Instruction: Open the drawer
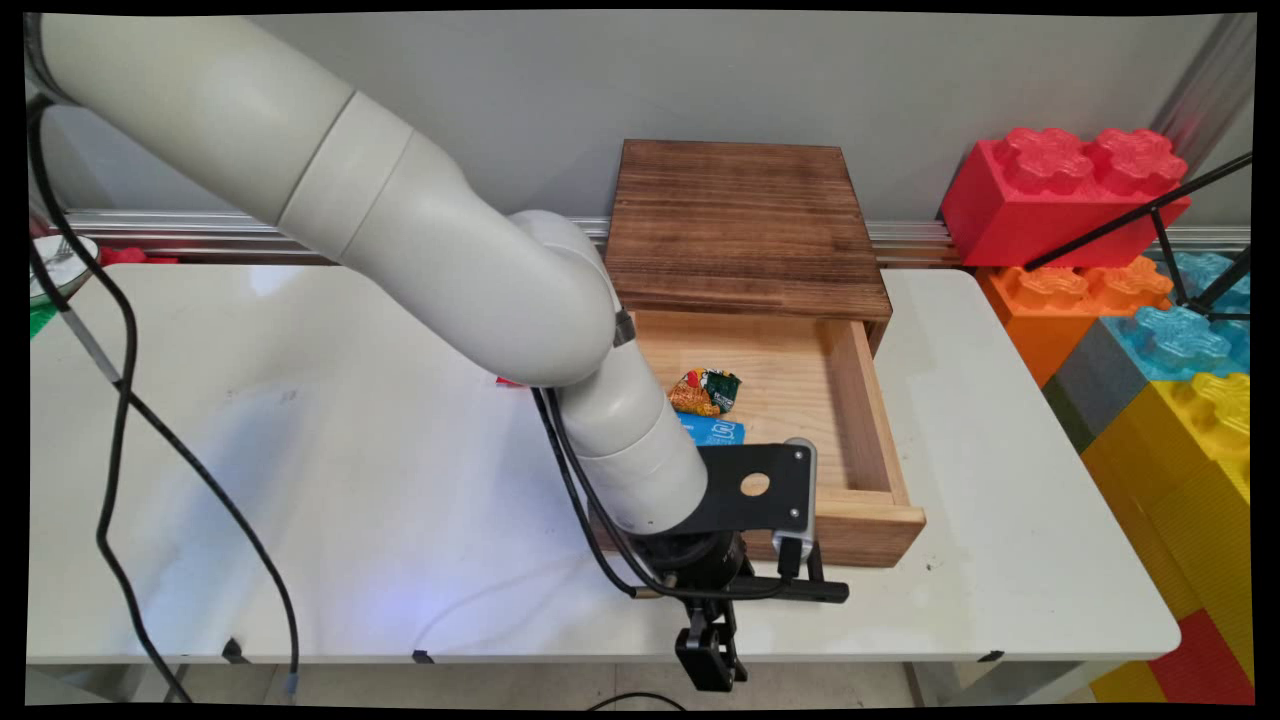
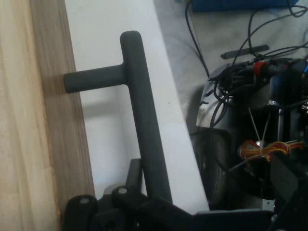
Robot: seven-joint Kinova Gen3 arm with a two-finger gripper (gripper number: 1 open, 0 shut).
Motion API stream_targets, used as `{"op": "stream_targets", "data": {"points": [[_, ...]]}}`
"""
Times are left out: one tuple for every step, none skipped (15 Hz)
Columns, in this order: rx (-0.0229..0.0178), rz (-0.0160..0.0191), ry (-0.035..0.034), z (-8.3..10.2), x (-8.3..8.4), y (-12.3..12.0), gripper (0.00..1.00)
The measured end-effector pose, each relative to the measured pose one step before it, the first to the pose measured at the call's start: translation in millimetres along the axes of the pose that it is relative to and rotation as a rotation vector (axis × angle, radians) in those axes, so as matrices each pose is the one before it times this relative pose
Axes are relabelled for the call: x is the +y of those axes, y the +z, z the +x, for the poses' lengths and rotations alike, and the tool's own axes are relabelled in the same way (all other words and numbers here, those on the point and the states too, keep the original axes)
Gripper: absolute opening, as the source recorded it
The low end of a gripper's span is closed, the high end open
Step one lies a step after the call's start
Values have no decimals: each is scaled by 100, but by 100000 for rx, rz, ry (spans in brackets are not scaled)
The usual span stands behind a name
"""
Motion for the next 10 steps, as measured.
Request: {"op": "stream_targets", "data": {"points": [[130, -254, 119, 10, 159, -45, 100], [119, -188, 76, 12, 121, -35, 100], [103, -188, 85, 8, 113, -31, 100], [78, -138, 25, -4, 91, -29, 100], [125, -236, 92, 2, 143, -43, 100], [68, -132, 57, -4, 72, -21, 100], [86, -154, 104, -4, 107, -33, 100], [98, -113, 91, -20, 103, -42, 100], [124, -90, 178, -4, 79, -40, 100], [118, -28, 157, -11, 65, -40, 100]]}}
